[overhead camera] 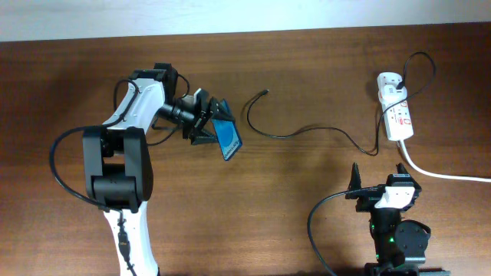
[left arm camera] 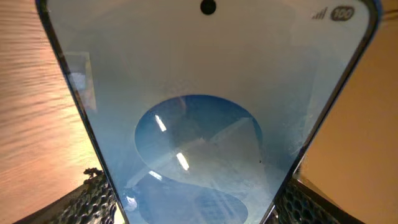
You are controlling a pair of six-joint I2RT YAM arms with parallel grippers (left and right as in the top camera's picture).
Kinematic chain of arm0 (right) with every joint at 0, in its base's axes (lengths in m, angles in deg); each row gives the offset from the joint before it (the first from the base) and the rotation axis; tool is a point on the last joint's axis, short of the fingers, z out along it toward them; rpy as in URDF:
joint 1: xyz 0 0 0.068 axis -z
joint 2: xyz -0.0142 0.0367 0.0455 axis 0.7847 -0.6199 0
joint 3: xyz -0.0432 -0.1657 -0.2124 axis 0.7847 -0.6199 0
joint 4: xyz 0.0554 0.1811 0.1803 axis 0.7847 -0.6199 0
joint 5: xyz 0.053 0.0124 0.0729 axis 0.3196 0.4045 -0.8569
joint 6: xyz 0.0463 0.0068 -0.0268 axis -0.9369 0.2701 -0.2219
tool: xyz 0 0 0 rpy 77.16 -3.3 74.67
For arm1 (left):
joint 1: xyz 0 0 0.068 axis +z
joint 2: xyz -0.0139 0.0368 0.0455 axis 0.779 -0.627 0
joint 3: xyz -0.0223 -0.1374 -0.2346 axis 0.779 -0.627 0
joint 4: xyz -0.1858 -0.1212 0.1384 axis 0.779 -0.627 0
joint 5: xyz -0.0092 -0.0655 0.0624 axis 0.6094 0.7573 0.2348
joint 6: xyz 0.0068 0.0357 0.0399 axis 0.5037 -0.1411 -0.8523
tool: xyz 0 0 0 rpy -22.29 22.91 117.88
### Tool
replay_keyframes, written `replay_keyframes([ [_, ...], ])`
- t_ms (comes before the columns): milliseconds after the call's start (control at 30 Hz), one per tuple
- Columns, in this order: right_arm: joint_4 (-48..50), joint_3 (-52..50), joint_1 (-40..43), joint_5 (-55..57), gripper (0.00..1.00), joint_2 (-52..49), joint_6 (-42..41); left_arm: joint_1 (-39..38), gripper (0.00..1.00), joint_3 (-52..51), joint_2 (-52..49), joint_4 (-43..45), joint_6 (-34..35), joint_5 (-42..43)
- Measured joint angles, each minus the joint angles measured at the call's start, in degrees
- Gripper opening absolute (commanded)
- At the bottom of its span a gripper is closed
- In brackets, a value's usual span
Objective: Plug charger to phone and switch on socket
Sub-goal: 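Move the phone right with the left gripper toward the right gripper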
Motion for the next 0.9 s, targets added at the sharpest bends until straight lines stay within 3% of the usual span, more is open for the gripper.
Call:
replay_keyframes([
  [200,0.0,0.0,0.0,0.2,0.98,0.0,0.0,0.0,0.64,0.0,0.0,0.0,-0.7,8.8],
  [600,0.1,0.0,0.0,0.0,0.98,0.0,0.0,0.0,0.63,0.0,0.0,0.0,-1.1,17.8],
  [767,1.3,0.0,0.0,-15.4,0.98,0.0,-2.9,0.0,0.63,0.0,0.0,-0.3,-1.1,19.1],
  [900,1.2,0.9,0.0,-25.4,0.98,-0.1,-12.6,0.0,0.65,0.0,0.0,-0.3,-1.1,19.3],
])
